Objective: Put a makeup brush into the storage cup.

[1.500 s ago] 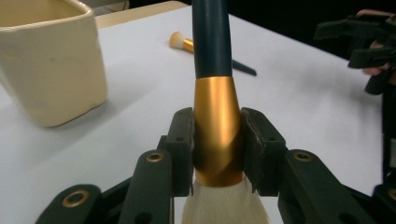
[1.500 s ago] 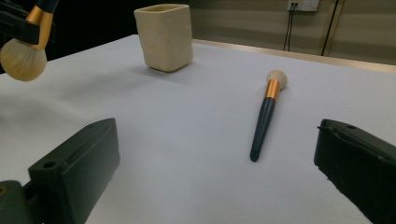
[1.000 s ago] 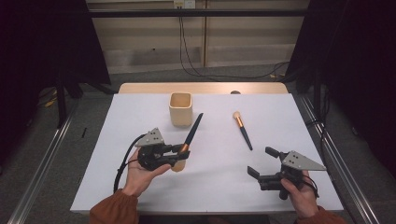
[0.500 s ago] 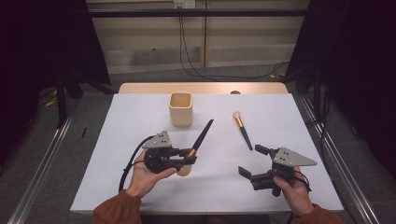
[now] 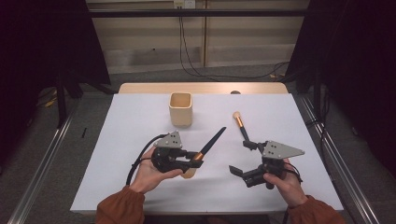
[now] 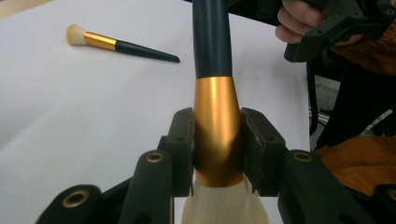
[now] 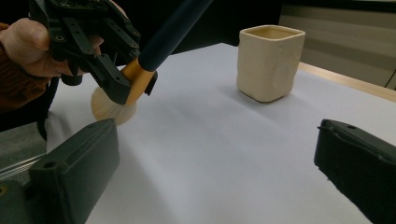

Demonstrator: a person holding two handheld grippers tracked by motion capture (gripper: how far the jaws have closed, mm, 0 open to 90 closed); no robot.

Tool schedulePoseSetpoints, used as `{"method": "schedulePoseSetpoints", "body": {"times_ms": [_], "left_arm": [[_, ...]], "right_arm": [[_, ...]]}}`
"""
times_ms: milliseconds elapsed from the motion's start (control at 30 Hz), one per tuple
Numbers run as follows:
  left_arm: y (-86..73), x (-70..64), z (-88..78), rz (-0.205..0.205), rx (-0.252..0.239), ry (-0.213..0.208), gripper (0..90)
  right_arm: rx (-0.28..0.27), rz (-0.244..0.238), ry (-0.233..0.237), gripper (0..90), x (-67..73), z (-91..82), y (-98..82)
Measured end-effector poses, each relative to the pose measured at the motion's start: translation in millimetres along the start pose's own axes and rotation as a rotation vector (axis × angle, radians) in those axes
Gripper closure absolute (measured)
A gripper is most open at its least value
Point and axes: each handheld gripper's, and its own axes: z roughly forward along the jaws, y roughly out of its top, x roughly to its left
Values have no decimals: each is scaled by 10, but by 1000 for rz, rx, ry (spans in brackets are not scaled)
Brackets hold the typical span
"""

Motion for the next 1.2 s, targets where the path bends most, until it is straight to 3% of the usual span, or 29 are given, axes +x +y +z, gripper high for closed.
{"method": "schedulePoseSetpoints", "body": {"times_ms": [133,300,400,800,1200], "left_arm": [[39,-2,-17,26,73,-8,665],[111,0,-35,58,173,-19,665],[144,-7,-25,60,215,-26,665],[193,17,41,96,361,-75,665],[252,-8,143,116,497,-85,665]], "right_arm": [[36,-12,42,1,-21,55,77],[126,-55,110,5,-27,141,154],[142,-71,112,6,-22,181,182],[273,-78,160,12,-109,251,273],[463,-148,272,23,-97,450,383]]}}
